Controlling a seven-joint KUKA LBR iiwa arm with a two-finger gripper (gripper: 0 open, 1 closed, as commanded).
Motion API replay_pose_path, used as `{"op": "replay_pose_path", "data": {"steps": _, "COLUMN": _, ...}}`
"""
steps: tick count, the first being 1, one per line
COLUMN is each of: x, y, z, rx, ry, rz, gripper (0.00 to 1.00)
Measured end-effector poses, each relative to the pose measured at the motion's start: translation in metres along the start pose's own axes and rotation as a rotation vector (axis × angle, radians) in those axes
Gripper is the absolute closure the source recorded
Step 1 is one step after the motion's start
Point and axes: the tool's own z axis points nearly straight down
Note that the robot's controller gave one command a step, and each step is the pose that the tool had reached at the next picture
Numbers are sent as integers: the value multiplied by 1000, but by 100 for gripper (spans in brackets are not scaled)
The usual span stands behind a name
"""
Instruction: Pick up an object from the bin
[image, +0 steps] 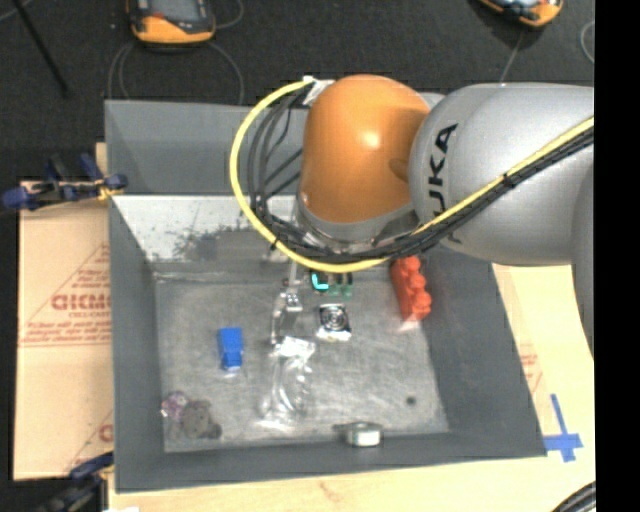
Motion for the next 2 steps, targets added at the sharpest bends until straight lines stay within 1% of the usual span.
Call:
{"op": "replay_pose_path", "data": {"steps": 1, "x": 30, "y": 48, "z": 132, "rx": -3, "ry": -7, "rz": 327, "gripper": 0}}
{"op": "replay_pose_path", "data": {"steps": 2, "x": 0, "y": 39, "z": 167, "rx": 1, "ry": -11, "rz": -139, "gripper": 0}}
